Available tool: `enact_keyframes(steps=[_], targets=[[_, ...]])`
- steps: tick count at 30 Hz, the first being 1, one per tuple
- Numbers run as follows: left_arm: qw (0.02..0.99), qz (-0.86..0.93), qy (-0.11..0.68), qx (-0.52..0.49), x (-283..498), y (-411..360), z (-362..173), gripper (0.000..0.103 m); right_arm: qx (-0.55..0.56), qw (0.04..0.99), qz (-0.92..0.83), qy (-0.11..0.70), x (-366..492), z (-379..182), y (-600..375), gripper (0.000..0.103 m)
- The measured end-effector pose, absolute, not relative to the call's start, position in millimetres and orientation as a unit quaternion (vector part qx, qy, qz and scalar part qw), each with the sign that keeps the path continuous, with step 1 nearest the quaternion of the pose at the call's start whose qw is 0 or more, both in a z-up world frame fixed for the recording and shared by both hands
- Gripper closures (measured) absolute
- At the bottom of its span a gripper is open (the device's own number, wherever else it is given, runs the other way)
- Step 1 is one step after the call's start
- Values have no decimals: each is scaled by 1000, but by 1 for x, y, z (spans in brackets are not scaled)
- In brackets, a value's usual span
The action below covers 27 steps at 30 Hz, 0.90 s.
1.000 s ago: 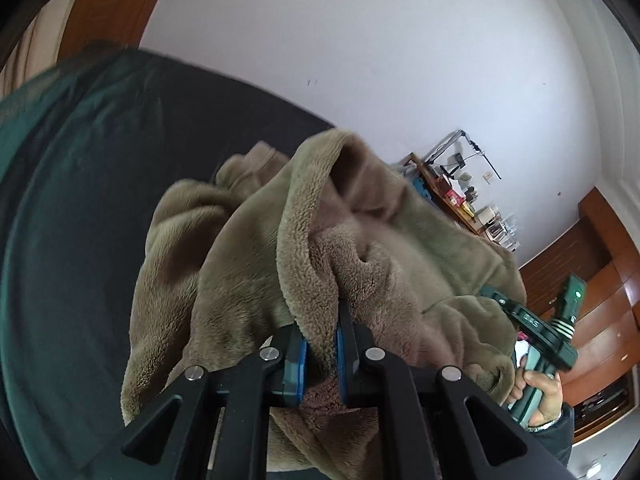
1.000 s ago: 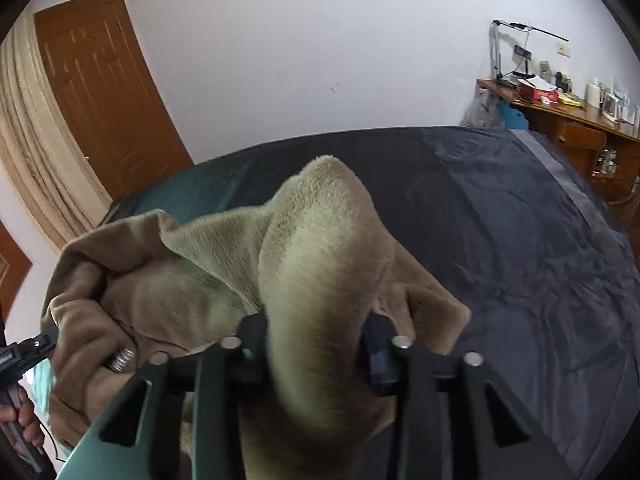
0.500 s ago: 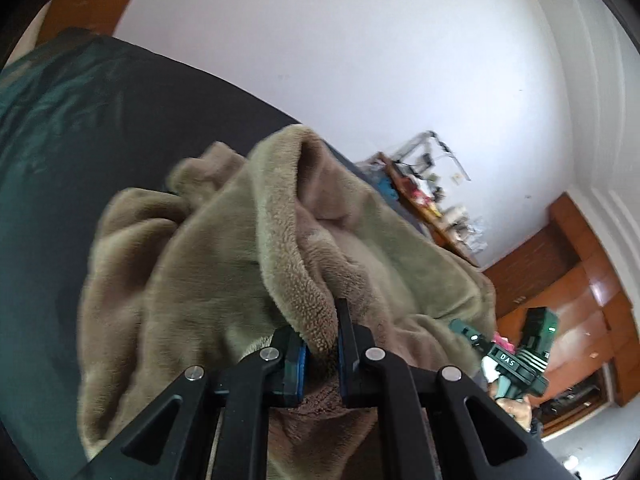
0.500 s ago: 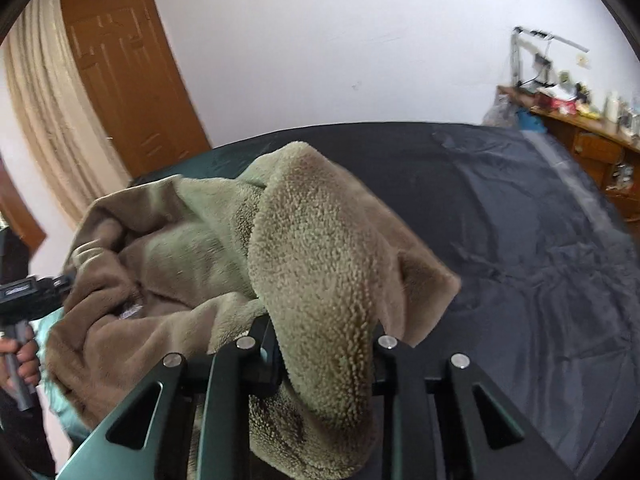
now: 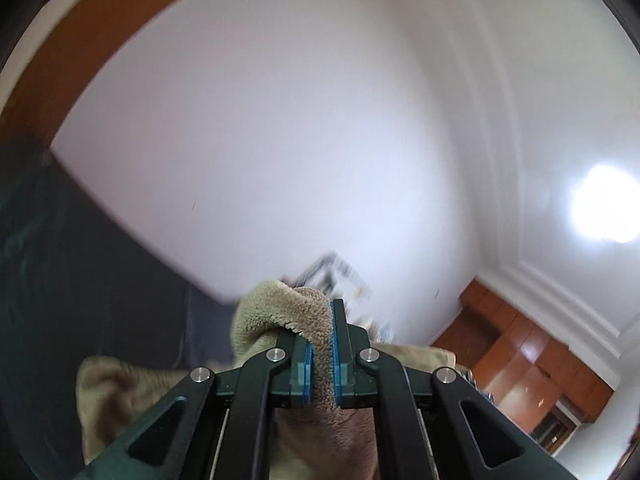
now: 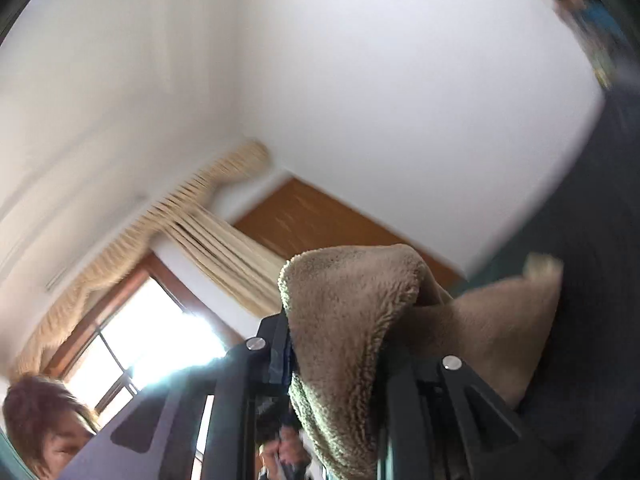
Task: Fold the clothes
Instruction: 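Raise both grippers high holding the blanket edges to shake it out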
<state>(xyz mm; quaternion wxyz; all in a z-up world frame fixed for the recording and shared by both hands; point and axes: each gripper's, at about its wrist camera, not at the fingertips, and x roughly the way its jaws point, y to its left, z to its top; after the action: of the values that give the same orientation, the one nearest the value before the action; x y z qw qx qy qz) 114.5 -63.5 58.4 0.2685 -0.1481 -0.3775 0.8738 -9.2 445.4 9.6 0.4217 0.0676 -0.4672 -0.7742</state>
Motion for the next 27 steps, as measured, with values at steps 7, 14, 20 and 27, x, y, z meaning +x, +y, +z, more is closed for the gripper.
enact_keyframes(steps=[7,14,20,27], targets=[[252,890,-379,-28,164,-89,111,96,-40,269,-894,-355,59,59,427,84],[242,883,-402,19,185,-98,118,96,-162,118,-953,-227,131,108,403,84],[205,899,-358,144,248,-104,161,96,-315,39,-940,-123,206,139,362,84],[210,900,-307,228,313,-103,195,96,-432,-30,-900,-42,270,154,321,83]])
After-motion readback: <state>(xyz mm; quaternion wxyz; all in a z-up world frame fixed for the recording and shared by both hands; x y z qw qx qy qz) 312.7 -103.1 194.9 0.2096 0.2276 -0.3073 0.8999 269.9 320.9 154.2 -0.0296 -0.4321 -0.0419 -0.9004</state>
